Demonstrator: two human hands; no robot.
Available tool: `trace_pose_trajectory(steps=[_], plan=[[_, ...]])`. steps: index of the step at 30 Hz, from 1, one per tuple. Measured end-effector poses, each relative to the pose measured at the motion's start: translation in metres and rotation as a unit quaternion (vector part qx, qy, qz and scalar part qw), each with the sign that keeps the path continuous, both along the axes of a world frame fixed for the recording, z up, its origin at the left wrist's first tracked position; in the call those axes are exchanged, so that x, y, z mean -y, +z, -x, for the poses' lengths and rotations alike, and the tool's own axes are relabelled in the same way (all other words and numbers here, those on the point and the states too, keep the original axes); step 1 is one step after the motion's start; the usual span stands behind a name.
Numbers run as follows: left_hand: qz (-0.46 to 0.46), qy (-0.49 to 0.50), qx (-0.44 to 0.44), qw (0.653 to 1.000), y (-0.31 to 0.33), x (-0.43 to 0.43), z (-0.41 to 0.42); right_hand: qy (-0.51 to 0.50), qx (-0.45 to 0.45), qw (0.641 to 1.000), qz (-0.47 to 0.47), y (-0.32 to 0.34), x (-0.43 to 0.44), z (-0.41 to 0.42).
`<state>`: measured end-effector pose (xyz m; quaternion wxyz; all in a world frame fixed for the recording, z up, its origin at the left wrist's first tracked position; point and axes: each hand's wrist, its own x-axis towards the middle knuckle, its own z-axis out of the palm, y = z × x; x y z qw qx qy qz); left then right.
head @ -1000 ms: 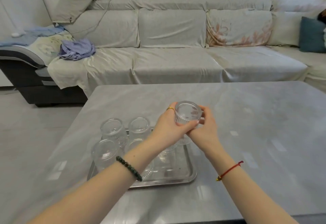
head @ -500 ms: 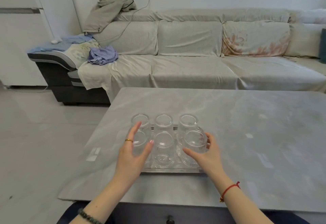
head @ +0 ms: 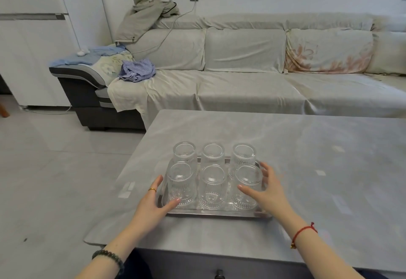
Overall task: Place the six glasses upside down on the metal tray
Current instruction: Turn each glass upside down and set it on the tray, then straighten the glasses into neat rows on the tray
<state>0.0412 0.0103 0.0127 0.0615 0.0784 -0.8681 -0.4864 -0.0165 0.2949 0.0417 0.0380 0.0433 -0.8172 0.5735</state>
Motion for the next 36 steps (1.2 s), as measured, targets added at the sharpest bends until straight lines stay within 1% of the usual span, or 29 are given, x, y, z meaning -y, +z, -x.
trace_pose_trajectory(steps=[4,6,8,12,16,18,21,23,30,32,34,36], plan=[[-0.025,-0.011,-0.013,1.0,0.012,0.002,0.011,-0.017,-0.018,1.0,0.011,0.027,-0.006,0.012],[-0.079,0.001,-0.01,0.997,0.022,0.001,0.024,-0.024,0.004,0.999,0.024,0.037,-0.007,0.026],[-0.126,0.005,-0.004,0.992,0.033,0.001,0.039,-0.018,0.047,0.998,0.028,0.044,-0.009,0.042],[-0.086,-0.013,0.027,0.996,0.049,0.007,0.075,0.021,0.131,0.991,-0.008,0.044,-0.008,0.072],[-0.078,-0.021,0.063,0.995,0.053,0.005,0.107,0.036,0.182,0.982,-0.022,0.039,-0.001,0.089],[-0.091,-0.016,0.075,0.993,0.05,0.001,0.116,0.04,0.192,0.98,-0.027,0.036,0.003,0.093],[-0.106,0.005,0.071,0.992,0.044,-0.005,0.124,0.042,0.167,0.983,-0.063,0.03,0.007,0.096],[-0.101,0.01,0.073,0.992,0.039,-0.004,0.127,0.048,0.151,0.985,-0.069,0.027,0.008,0.097],[-0.067,-0.016,0.071,0.995,0.039,-0.002,0.128,0.059,0.13,0.985,-0.097,0.026,0.011,0.099],[-0.026,-0.034,0.062,0.997,0.045,-0.002,0.129,0.053,0.096,0.986,-0.123,0.033,0.014,0.102],[0.053,-0.057,0.029,0.997,0.055,-0.007,0.13,0.061,0.024,0.984,-0.167,0.041,0.021,0.104],[0.127,-0.086,-0.014,0.988,0.065,-0.018,0.132,0.106,-0.033,0.964,-0.24,0.049,0.032,0.105]])
